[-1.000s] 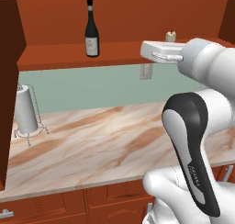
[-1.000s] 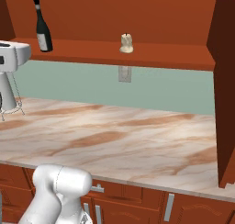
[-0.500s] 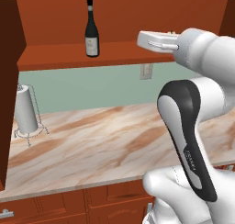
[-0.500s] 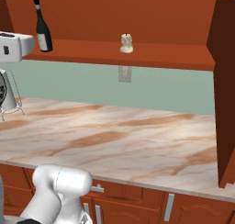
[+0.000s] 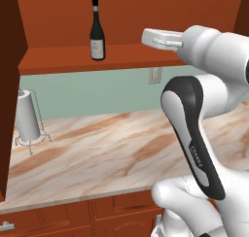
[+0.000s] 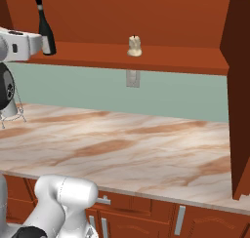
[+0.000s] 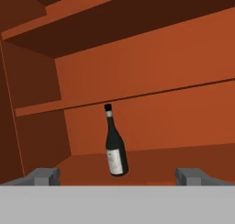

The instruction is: Get the candle and the wine from the cabinet and move them to the dining counter.

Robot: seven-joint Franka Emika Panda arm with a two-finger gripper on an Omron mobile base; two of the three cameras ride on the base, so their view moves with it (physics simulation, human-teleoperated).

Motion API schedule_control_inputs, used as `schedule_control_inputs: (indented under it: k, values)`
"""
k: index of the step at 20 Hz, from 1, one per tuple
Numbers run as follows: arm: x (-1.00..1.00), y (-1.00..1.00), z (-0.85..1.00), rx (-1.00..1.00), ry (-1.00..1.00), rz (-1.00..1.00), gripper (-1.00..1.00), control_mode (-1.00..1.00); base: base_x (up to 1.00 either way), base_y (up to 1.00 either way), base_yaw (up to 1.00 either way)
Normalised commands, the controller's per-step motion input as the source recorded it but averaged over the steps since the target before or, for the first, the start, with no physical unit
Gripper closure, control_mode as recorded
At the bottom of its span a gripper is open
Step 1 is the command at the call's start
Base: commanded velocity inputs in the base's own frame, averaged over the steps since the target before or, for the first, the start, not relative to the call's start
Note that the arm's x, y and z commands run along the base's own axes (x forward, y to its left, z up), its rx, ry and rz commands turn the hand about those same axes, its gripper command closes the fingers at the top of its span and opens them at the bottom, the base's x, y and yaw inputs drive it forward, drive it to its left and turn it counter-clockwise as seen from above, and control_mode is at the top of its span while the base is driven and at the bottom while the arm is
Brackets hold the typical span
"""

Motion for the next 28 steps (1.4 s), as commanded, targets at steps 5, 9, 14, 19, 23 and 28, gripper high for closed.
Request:
schedule_control_inputs:
  k: [5,9,14,19,23,28]
  values:
    - [0.25,0.00,0.00,0.00,0.00,0.00,-1.00,-1.00,0.00,0.00,0.00]
    - [0.19,0.00,0.00,0.00,0.02,0.00,-1.00,-1.00,0.00,0.00,0.00]
    - [0.22,0.00,0.00,0.00,0.00,0.00,-1.00,-1.00,0.00,0.00,0.00]
    - [0.24,0.00,0.00,0.00,0.00,0.00,-1.00,-1.00,0.00,0.00,0.00]
    - [0.18,0.00,0.00,0.00,0.00,0.00,-1.00,-1.00,0.00,0.00,0.00]
    - [0.13,0.09,0.00,-0.02,-0.02,0.00,-1.00,-1.00,0.00,0.00,0.00]
